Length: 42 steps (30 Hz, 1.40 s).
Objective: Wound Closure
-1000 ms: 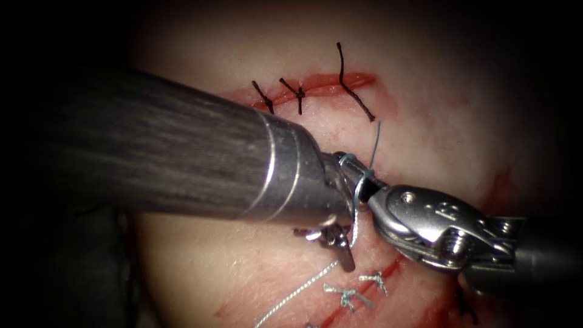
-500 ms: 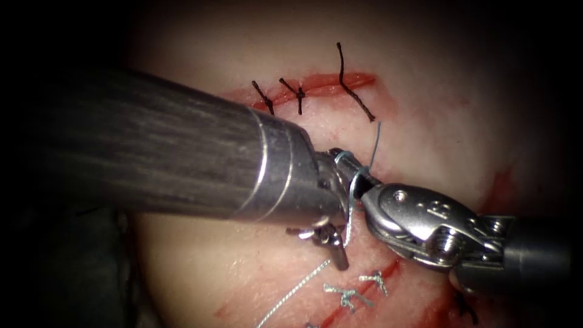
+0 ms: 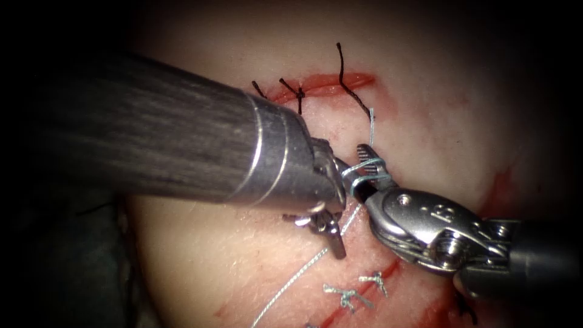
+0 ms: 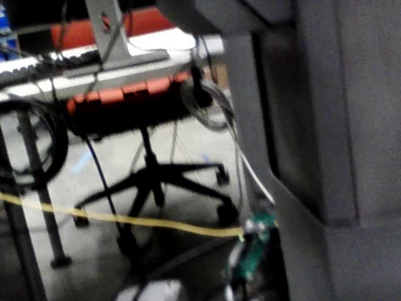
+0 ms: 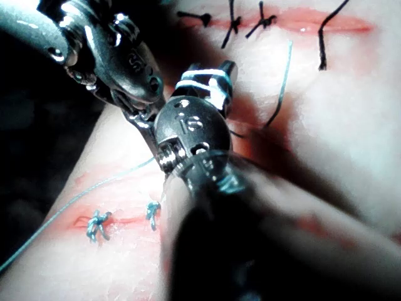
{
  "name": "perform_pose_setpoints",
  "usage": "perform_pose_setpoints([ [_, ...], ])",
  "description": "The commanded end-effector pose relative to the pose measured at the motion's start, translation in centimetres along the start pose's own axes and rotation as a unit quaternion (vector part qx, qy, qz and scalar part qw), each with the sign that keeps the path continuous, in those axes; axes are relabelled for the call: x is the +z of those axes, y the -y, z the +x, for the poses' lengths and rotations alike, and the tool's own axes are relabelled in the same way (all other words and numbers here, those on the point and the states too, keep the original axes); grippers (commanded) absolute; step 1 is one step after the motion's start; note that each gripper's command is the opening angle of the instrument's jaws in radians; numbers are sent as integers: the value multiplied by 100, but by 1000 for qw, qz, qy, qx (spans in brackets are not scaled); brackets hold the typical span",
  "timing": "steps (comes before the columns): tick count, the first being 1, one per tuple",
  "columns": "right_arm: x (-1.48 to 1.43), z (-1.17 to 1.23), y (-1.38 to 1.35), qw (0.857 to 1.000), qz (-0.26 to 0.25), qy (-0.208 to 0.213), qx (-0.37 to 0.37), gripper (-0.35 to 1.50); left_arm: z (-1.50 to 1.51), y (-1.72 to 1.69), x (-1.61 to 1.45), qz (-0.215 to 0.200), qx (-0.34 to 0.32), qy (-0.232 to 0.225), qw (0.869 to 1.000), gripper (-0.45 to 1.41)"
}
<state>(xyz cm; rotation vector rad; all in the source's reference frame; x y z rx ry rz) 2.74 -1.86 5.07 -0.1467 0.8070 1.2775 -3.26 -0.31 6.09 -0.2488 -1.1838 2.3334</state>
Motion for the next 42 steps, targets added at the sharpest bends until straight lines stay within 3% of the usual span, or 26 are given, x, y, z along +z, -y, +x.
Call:
perform_pose_setpoints([
  [1,3,-2,6,1000,1,3,-1,52,4,3,6,4,0,2,1000,-45],
  [10,8,-10,0,1000,-11,16,-7,46,11,7,15,9,-4,-1,1000,-45],
  [19,22,-19,-28,999,-46,21,-2,47,17,10,21,9,-6,4,1000,-45],
  [42,39,-20,-35,998,-59,35,8,47,19,13,24,8,-7,9,1000,-45],
])
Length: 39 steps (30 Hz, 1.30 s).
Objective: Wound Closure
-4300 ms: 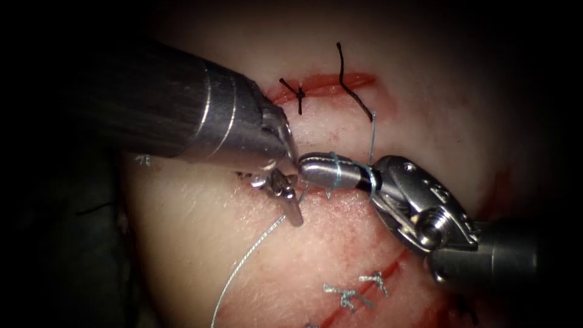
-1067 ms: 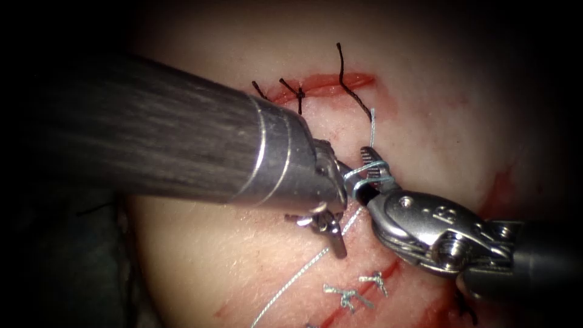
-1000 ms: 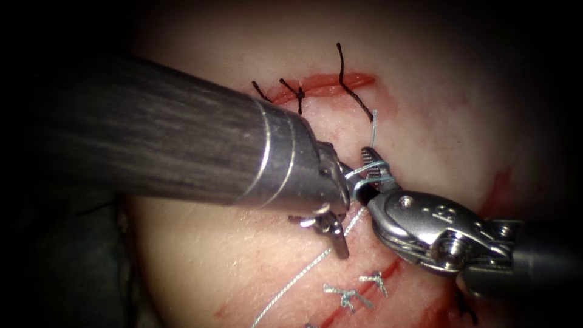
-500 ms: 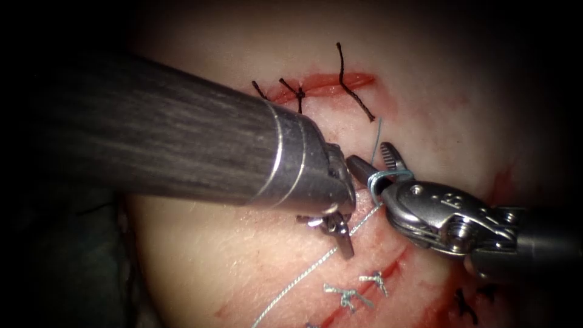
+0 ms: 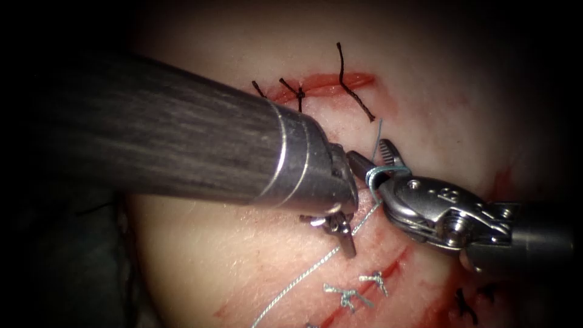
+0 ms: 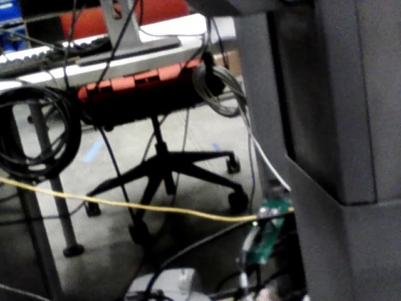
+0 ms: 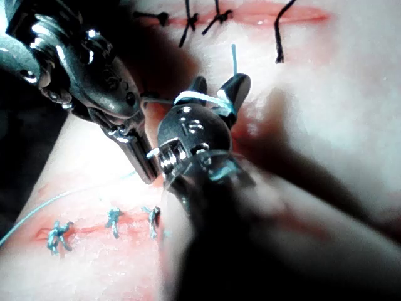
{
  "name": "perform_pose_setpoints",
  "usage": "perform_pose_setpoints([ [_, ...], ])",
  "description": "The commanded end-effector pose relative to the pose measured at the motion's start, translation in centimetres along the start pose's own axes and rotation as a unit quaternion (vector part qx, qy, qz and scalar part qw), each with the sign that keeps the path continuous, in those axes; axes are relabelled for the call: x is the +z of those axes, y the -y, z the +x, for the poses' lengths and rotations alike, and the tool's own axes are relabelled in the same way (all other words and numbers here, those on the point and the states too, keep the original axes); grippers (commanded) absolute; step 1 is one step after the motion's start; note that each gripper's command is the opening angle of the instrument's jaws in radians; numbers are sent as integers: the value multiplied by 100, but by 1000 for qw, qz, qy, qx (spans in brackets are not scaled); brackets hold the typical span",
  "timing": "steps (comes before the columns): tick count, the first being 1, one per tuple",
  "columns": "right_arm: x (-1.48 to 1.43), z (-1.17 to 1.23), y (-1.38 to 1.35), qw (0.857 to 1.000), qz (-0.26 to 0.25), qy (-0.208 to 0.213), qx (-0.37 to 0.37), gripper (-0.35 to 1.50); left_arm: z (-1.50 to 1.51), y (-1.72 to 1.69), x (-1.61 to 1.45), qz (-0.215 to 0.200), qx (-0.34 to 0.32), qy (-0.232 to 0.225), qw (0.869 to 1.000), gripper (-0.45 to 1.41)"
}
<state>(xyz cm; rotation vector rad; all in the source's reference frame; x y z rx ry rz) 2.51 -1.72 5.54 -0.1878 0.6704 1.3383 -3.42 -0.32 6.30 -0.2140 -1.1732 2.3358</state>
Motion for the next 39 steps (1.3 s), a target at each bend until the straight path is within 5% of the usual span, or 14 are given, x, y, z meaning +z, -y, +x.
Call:
perform_pose_setpoints([
  [1,8,1,6,1000,0,-2,1,47,5,2,4,0,0,0,1000,-45],
  [7,15,4,1,1000,-3,-6,4,37,5,3,4,0,0,0,1000,-45],
  [9,17,5,-1,1000,-1,-9,6,14,5,4,4,0,1,0,1000,-45],
  [10,18,5,-2,1000,2,-12,10,-25,5,4,4,0,1,0,1000,-45],
  [11,19,5,-3,1000,10,-14,17,-35,5,4,4,0,1,0,1000,-45],
  [24,-10,5,-3,997,62,-16,32,-35,-12,33,-39,-5,-18,-12,1000,-45],
  [32,-38,-4,13,992,127,3,22,-35,8,107,-114,59,-67,-43,995,-45],
  [39,-60,-11,14,985,174,19,-2,-35,23,139,-116,118,-89,-40,988,-45],
])
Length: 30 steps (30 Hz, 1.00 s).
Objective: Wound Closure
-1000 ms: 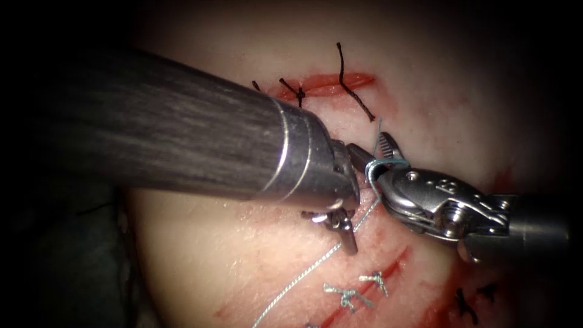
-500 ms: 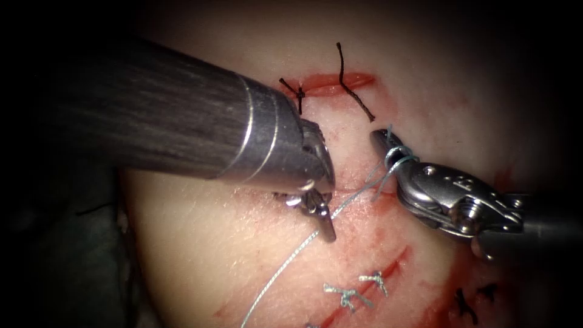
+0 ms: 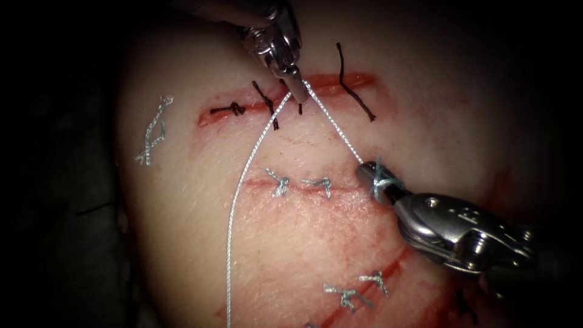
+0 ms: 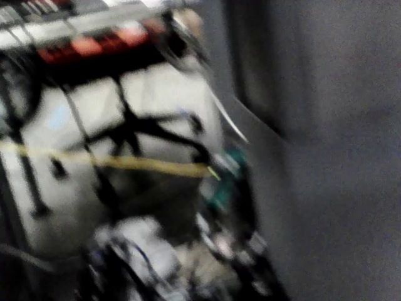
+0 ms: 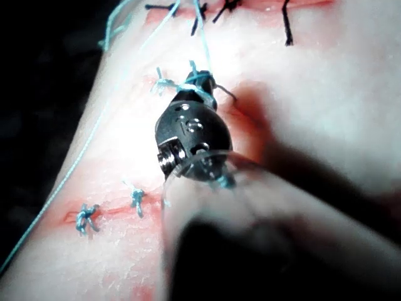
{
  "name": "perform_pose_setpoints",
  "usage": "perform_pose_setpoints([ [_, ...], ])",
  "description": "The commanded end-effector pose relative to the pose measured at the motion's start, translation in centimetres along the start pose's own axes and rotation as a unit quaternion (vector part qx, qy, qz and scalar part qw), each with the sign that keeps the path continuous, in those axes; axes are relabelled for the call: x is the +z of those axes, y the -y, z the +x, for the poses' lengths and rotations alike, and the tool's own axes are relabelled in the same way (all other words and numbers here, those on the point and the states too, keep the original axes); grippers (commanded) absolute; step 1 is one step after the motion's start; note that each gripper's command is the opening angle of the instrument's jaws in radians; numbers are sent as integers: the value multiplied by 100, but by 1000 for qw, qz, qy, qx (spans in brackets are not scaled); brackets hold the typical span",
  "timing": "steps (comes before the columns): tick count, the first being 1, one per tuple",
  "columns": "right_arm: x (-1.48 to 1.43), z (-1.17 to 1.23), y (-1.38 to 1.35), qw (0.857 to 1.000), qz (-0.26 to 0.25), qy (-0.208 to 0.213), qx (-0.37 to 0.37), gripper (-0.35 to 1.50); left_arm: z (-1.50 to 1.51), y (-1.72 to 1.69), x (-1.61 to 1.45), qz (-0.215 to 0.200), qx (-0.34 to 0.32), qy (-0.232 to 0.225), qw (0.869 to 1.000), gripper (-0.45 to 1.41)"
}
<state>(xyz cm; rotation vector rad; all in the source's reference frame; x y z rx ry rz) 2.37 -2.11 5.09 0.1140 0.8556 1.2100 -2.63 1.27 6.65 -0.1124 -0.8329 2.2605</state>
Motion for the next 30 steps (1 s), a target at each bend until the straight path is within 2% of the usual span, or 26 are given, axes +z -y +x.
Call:
perform_pose_setpoints([
  [1,0,-4,4,1000,8,4,-14,-35,7,1,7,2,0,-1,1000,-45],
  [7,-17,-7,-8,995,53,37,-69,-35,12,4,16,26,-4,-8,1000,-45],
  [10,-24,-7,-14,986,107,53,-113,-35,17,10,14,58,-13,-15,998,-45],
  [13,-27,-7,-23,964,165,69,-199,-35,22,16,13,70,-17,-23,997,-45],
  [15,-26,-6,-28,935,198,85,-282,-35,25,19,11,72,-21,-28,997,-45],
  [17,-24,-5,-29,915,225,96,-322,-35,25,20,10,73,-24,-30,997,-45],
  [22,-23,9,-33,899,282,59,-329,-35,29,21,10,78,-34,-38,996,-45],
  [27,-24,5,-32,879,346,70,-319,-35,39,22,4,81,-25,-67,994,-45],
  [30,-24,-4,-25,878,354,71,-313,-35,48,24,-9,93,-36,-101,990,-45],
])
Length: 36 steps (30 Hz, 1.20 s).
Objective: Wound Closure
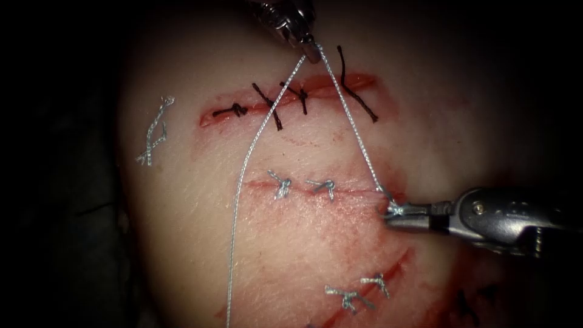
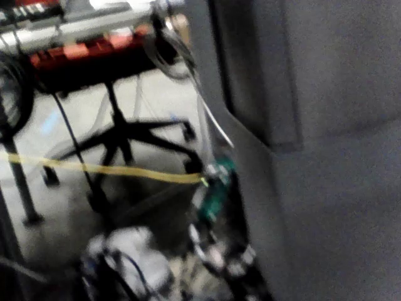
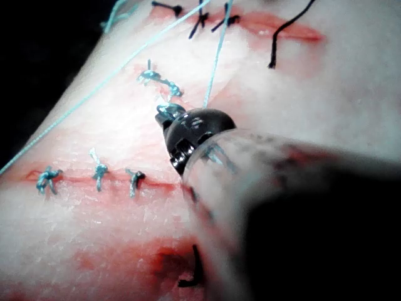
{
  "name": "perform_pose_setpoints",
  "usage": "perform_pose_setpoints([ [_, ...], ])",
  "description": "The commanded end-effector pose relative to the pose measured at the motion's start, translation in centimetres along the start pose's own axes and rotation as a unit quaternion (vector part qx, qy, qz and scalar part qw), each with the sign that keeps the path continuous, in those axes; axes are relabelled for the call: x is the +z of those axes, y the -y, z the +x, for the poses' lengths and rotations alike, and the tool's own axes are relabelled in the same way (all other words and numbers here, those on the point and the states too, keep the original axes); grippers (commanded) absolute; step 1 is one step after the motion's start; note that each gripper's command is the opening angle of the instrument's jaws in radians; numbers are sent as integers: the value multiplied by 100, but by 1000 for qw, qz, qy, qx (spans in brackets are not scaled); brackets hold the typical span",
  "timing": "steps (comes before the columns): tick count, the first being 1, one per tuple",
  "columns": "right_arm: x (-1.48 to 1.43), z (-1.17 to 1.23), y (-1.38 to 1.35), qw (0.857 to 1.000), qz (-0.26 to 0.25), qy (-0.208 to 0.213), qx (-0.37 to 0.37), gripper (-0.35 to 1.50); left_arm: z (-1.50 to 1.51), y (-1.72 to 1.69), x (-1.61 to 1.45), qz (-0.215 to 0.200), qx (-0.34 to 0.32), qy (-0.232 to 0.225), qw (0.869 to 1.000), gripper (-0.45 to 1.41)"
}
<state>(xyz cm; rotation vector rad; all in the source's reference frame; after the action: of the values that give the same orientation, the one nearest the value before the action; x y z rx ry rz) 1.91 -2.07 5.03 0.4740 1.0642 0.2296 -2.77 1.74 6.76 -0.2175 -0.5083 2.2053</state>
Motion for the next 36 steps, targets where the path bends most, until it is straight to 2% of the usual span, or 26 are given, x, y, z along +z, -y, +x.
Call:
perform_pose_setpoints([
  [1,16,-1,7,1000,-8,0,5,-35,10,3,0,11,-6,-15,1000,-45],
  [5,29,-4,22,999,-27,0,24,-35,24,14,-11,78,-37,-40,995,-45],
  [8,35,-7,27,999,-30,-1,38,-35,30,20,-14,109,-55,-48,991,-45],
  [16,40,-14,31,995,-57,-12,76,-35,39,37,-9,138,-66,-57,987,-45],
  [21,41,-17,40,995,-52,-11,84,-35,50,58,-10,194,-65,-66,977,-45],
  [26,39,-18,42,995,-49,-10,86,-35,61,74,-11,198,-64,-80,975,-45],
  [29,38,-18,44,995,-48,-9,88,-35,67,81,-10,175,-75,-92,977,-45],
  [36,39,-22,45,995,-49,-1,91,-35,78,91,-10,175,-81,-98,976,-45],
])
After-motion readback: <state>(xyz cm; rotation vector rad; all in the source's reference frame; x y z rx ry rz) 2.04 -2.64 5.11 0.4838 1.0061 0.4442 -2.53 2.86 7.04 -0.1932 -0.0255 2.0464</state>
